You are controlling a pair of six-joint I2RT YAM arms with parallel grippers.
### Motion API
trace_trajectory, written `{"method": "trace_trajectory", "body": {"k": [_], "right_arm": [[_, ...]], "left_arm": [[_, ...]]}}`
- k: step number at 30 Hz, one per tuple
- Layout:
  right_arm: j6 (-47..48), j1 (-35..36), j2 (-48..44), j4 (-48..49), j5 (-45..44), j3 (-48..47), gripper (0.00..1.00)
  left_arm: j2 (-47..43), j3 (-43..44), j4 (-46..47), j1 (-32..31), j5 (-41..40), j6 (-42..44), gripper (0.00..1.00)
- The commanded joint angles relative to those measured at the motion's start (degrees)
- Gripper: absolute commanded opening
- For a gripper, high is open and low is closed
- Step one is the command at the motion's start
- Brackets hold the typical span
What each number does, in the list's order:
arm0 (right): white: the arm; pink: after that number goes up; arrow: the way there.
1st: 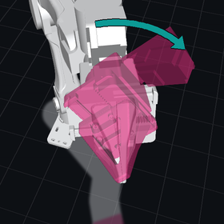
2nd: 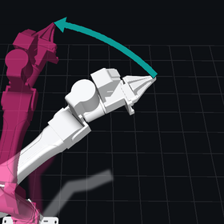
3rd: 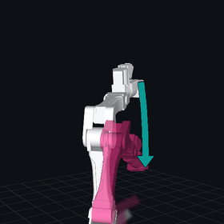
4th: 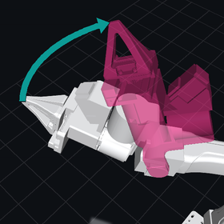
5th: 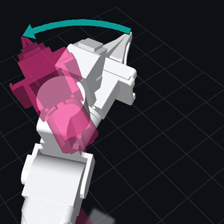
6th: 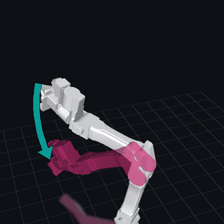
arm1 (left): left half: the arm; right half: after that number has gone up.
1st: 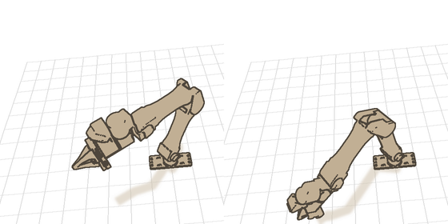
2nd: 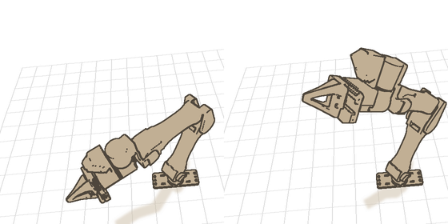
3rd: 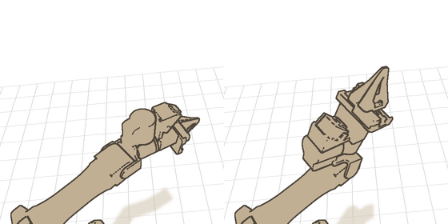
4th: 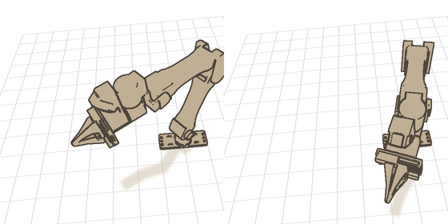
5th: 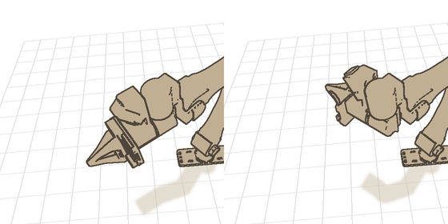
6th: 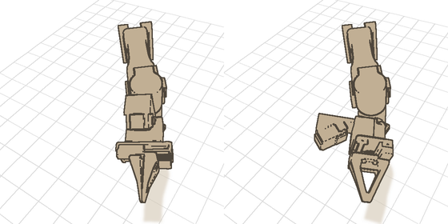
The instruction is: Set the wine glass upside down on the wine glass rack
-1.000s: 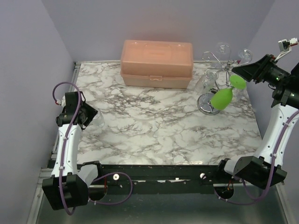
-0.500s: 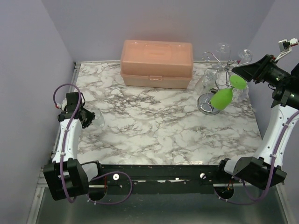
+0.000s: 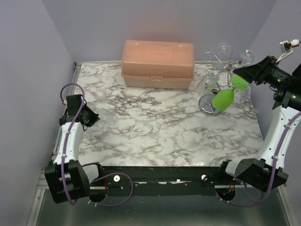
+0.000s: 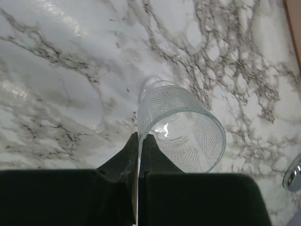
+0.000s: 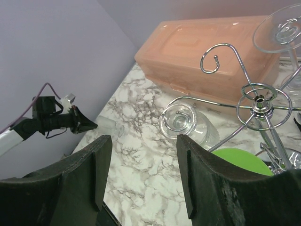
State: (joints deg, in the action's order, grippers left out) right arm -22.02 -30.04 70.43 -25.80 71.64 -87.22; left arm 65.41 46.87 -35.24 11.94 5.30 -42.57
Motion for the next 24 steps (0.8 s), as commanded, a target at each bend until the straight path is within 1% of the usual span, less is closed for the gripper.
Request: {"method": "trace_trajectory", "body": {"k": [1, 3, 5, 8, 10, 14, 20, 23, 24], "right_arm": [[0.0, 0.2, -0.5, 0.4, 1.2, -0.1, 0.64], [0.3, 0.2, -0.4, 0.4, 2.1, -0.6, 0.64], [0.4, 0.2, -0.2, 0.9, 3.4, -0.9, 0.64], [0.3, 0.7, 0.0, 2.5, 5.2, -1.2, 0.64], [0.4, 1.7, 0.2, 3.2, 6.2, -1.5, 0.65], [1.3, 7.2, 0.8, 3.4, 5.6, -2.7, 0.67], [-0.5, 16.3, 2.6, 6.3, 5.8, -4.8, 0.68], [-4.6, 20.5, 3.5, 10.6, 5.8, -5.2, 0.68], [-8.0, 21.4, 3.7, 13.1, 5.9, -4.7, 0.68]], "left_arm": [[-7.9, -3.5, 12.7, 0.3, 18.8, 4.4, 0.00], [-11.0, -4.9, 17.9, 0.3, 24.9, 2.3, 0.00], [-13.1, -6.5, 25.0, 0.3, 31.3, -2.0, 0.00], [-15.3, -9.0, 37.3, -0.3, 38.8, -13.2, 0.00], [-15.8, -9.1, 44.5, -2.0, 40.6, -19.2, 0.00], [-14.5, -5.5, 54.9, -7.5, 40.0, -28.0, 0.00], [-5.7, 0.6, 73.1, -20.4, 36.5, -42.0, 0.00], [-0.9, 4.1, 81.7, -25.3, 33.9, -47.1, 0.00], [0.7, 5.2, 83.9, -26.7, 33.0, -48.6, 0.00]]}}
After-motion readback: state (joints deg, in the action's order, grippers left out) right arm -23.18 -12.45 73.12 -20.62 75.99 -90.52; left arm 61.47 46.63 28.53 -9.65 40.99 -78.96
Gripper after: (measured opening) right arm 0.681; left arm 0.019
